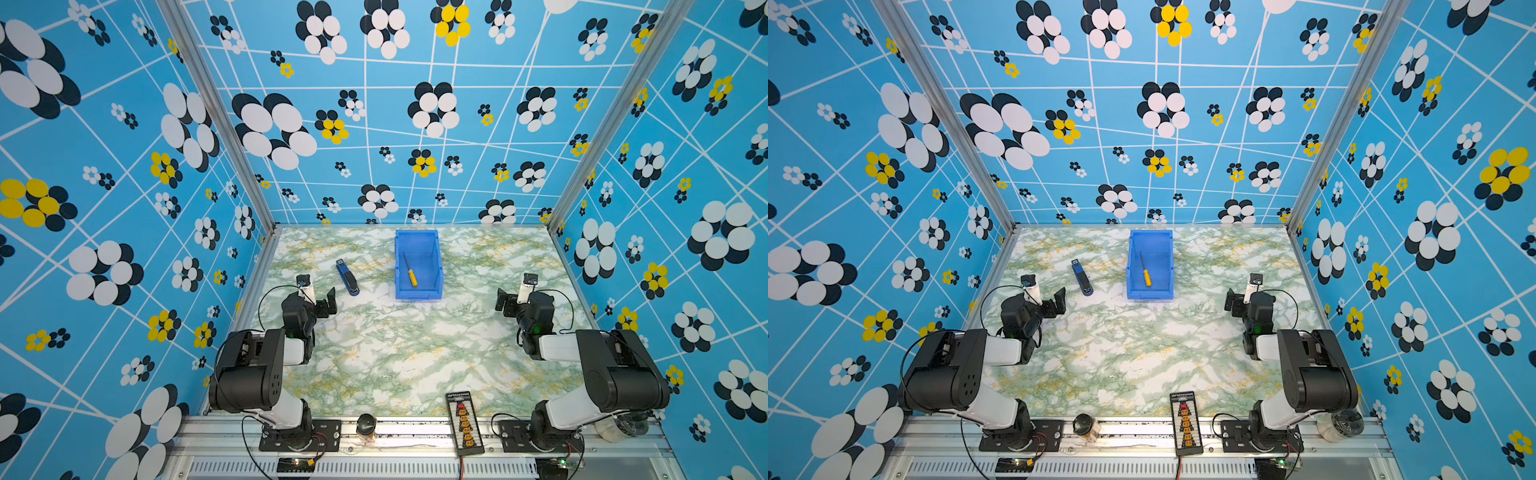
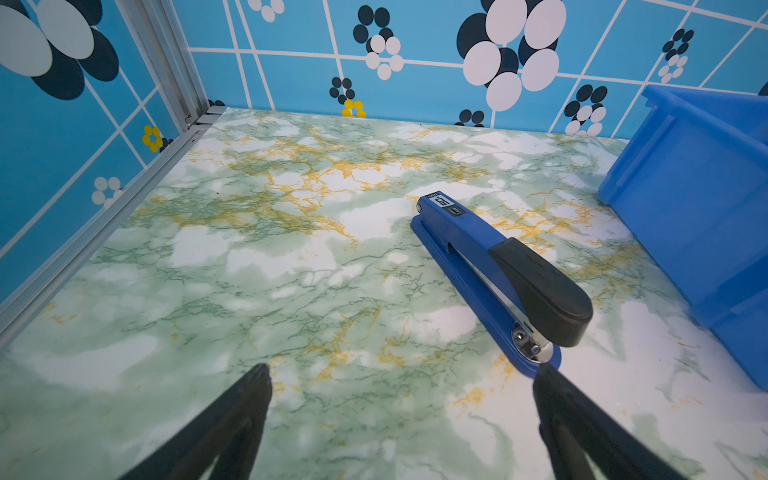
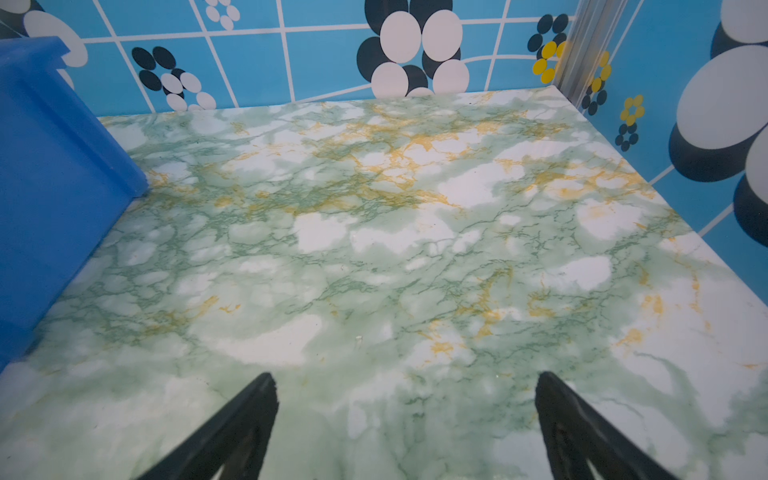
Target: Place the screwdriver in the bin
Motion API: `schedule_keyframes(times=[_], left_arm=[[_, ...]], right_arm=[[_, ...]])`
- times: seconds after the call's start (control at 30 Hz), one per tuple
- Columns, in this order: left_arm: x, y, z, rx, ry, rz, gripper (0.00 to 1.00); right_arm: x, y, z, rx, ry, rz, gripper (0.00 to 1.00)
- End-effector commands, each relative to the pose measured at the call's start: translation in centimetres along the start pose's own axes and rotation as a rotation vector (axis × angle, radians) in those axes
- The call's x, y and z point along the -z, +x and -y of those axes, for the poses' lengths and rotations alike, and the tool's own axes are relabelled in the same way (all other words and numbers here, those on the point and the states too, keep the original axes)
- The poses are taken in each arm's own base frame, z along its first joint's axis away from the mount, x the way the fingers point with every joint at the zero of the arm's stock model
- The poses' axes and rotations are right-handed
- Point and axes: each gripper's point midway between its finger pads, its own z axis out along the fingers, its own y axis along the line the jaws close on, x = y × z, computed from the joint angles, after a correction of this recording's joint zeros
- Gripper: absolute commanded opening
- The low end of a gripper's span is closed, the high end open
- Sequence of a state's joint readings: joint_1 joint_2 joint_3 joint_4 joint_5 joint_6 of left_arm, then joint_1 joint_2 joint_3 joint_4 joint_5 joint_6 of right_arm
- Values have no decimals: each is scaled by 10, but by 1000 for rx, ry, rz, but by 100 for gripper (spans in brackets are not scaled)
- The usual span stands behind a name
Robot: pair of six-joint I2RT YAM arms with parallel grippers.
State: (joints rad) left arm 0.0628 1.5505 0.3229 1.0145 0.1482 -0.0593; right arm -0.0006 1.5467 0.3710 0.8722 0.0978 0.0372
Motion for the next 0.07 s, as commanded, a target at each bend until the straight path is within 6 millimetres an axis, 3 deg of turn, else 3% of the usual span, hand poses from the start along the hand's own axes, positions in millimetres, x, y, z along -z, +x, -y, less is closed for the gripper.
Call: schedule_keyframes(times=[0.0, 0.03], left_arm=[[-3, -5, 2, -18, 2, 11, 99], [-3, -4, 3, -17, 2, 10, 99]], right_arm=[[-2, -14, 0, -7, -4, 35, 99], [-2, -14, -1, -7, -6, 34, 99]])
